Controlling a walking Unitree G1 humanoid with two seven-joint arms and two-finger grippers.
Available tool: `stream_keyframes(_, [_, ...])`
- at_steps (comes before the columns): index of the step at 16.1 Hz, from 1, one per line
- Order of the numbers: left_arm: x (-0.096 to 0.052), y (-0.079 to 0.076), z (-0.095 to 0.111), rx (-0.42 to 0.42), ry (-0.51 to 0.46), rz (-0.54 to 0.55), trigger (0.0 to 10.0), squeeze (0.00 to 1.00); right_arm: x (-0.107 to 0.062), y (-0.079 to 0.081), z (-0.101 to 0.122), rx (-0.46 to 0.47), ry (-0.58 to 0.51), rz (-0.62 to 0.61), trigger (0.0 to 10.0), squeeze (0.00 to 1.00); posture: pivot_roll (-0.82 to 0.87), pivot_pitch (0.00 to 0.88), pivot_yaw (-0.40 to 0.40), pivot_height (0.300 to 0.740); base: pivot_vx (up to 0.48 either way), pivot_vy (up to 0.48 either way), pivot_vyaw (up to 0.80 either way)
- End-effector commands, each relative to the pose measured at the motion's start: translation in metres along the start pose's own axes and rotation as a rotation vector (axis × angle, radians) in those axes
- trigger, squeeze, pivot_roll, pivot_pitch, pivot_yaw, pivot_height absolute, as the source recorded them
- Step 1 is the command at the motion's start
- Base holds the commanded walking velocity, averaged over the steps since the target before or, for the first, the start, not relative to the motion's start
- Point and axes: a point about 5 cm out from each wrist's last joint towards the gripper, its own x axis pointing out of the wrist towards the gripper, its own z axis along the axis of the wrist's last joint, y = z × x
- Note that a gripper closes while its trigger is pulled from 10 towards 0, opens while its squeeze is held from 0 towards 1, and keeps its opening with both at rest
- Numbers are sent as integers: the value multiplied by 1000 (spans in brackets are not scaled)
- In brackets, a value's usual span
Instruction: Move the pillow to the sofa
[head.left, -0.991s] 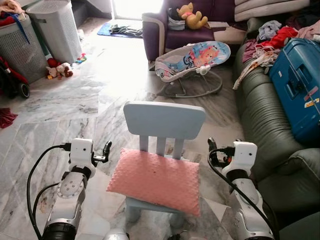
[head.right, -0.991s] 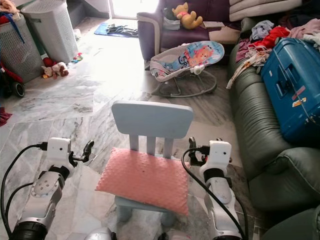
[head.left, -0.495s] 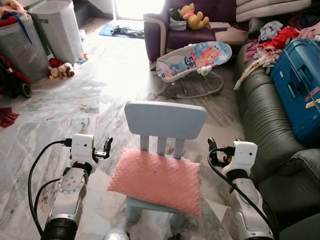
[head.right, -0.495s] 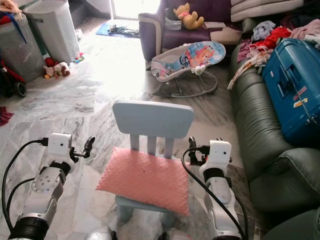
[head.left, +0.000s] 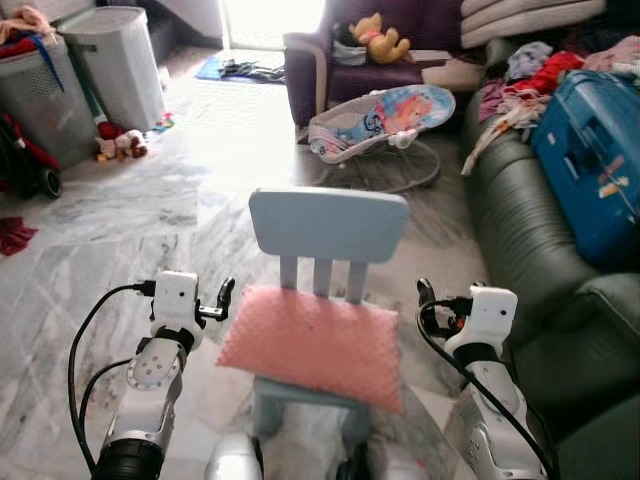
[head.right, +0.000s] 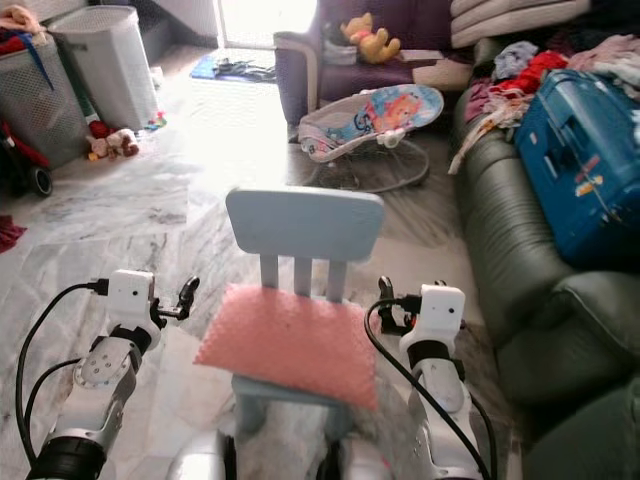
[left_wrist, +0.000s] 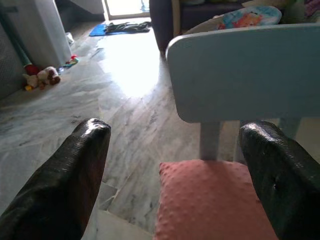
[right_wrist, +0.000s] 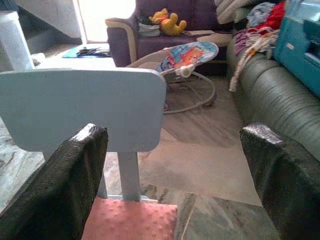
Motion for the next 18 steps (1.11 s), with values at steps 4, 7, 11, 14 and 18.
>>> stream_keyframes(4, [2, 0, 3, 3, -10, 10, 10000, 0, 2, 0, 5, 3, -10, 10, 10000, 0, -18, 0, -13, 617, 0, 0, 0])
stream_keyframes(7, [1, 1, 3, 13, -10, 22, 10000, 0, 2, 1, 4, 0, -7, 15, 10000, 0, -20, 0, -14, 617, 0, 0, 0])
stream_keyframes(11, [1, 1, 3, 18, -8, 35, 10000, 0, 3, 1, 5, -4, -3, 24, 10000, 0, -21, 0, -19, 617, 0, 0, 0])
stream_keyframes(14, [1, 0, 2, 20, -6, 38, 10000, 0, 4, 2, 4, -4, 0, 33, 10000, 0, -19, 0, -20, 617, 0, 0, 0])
stream_keyframes(18, [1, 1, 2, 28, -6, 46, 10000, 0, 4, 3, 4, -9, 1, 46, 10000, 0, -17, 0, -23, 587, 0, 0, 0])
